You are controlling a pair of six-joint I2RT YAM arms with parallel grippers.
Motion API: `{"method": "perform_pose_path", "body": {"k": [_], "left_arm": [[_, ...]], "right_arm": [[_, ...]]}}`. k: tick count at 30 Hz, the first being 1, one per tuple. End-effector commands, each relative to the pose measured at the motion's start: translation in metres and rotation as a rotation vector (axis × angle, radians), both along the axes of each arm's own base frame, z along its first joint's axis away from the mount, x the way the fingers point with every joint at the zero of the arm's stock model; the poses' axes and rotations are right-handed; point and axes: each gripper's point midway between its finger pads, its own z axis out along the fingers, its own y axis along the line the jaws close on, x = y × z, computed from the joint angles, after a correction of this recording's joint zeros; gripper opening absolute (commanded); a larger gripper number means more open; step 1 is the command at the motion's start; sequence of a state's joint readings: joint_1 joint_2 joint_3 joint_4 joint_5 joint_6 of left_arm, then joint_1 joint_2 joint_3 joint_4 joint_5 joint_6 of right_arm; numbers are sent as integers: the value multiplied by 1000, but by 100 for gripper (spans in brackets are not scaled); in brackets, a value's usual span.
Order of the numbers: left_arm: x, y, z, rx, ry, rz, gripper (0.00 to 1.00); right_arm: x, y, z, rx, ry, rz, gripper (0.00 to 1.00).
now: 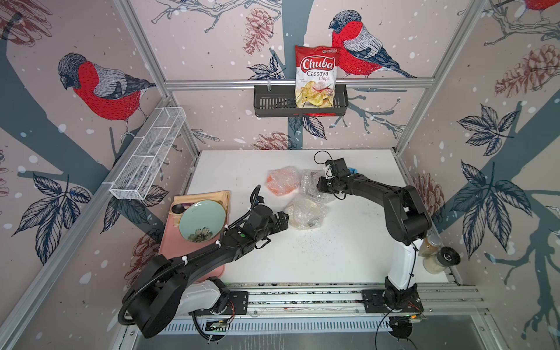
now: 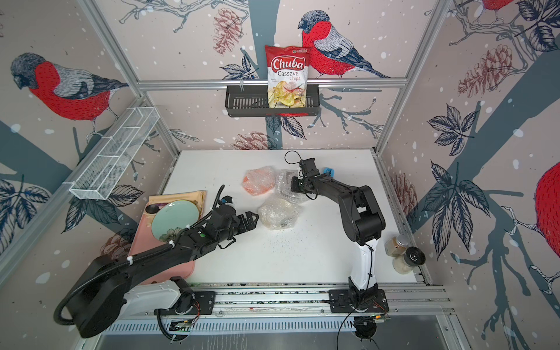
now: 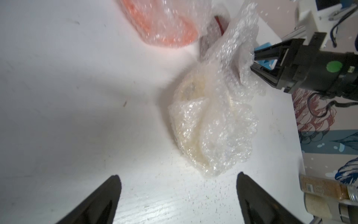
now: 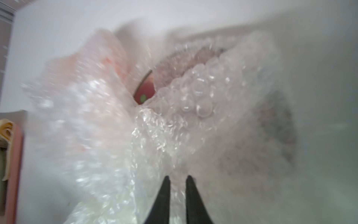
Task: Wrap dinner plates in bubble wrap
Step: Move the plate to the center of the board, then reset both arms
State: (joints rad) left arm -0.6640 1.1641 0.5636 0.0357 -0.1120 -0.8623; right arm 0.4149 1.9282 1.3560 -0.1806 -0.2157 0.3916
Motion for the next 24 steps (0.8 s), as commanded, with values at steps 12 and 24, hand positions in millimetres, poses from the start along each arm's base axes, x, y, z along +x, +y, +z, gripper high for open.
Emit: {"method": "perform_pose_path", "body": {"k": [12, 24], "left_arm": [[21, 230, 42, 679, -169, 794, 97], [58, 290, -33, 783, -26, 683, 96]], "right_arm": [[-47, -250, 72, -240, -409, -648, 100], [-67, -293, 19, -243, -531, -652, 100]]}}
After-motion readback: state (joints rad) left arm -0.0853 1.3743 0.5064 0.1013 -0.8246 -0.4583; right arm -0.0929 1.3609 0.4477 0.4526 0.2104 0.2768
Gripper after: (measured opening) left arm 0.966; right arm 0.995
